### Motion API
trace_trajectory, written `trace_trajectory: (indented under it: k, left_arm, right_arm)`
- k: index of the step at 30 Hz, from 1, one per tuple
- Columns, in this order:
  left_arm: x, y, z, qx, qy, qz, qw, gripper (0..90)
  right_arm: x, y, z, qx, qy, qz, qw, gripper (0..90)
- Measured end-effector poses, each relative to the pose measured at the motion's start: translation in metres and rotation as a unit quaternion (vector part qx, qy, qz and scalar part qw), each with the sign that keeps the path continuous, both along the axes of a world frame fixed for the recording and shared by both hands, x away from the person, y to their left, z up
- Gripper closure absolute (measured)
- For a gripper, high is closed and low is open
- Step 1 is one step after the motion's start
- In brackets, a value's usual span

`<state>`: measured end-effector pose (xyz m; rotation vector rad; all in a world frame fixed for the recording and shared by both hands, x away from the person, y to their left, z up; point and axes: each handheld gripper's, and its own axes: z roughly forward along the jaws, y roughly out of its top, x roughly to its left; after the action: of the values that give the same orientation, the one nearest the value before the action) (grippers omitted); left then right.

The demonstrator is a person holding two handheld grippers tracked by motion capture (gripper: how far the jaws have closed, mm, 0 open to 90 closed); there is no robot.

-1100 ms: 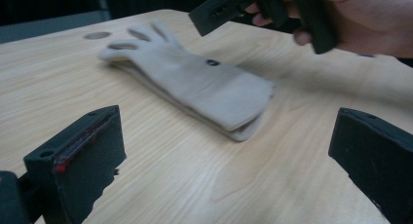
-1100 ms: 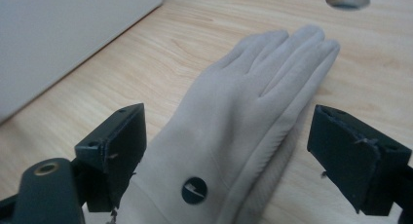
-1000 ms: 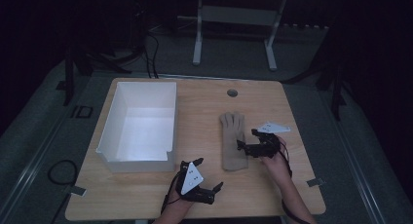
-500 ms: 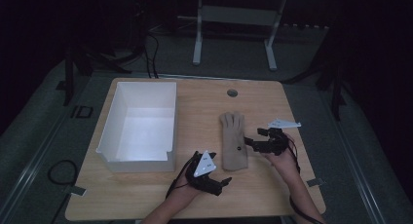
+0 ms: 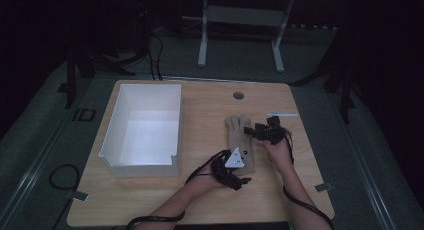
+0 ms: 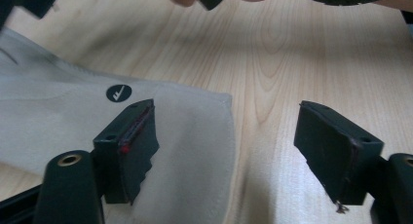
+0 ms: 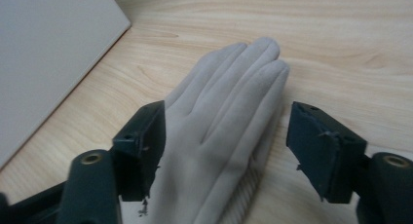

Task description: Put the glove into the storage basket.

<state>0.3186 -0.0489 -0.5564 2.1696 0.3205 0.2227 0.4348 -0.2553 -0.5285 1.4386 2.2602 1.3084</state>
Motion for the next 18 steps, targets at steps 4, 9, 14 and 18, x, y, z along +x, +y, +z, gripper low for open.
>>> trace_trajectory:
  k: [4, 9, 14, 18]
  left_arm:
    - [0.009, -0.001, -0.005, 0.016, 0.013, -0.003, 0.9998, 31.2]
    - [0.015, -0.001, -0.012, 0.035, 0.036, -0.014, 0.9987, 33.6]
    - [0.017, 0.002, -0.014, 0.027, 0.036, -0.013, 0.9989, 37.6]
    - [0.011, 0.002, -0.017, 0.038, 0.005, -0.020, 0.9991, 36.4]
  right_arm:
    - [0.014, 0.007, -0.012, 0.000, 0.027, -0.006, 0.9996, 29.5]
    - [0.025, 0.013, -0.028, -0.010, 0.066, 0.016, 0.9976, 32.1]
    - [0.026, 0.017, -0.029, -0.020, 0.070, 0.050, 0.9961, 54.0]
    - [0.020, 0.022, -0.025, -0.049, 0.045, 0.052, 0.9965, 63.1]
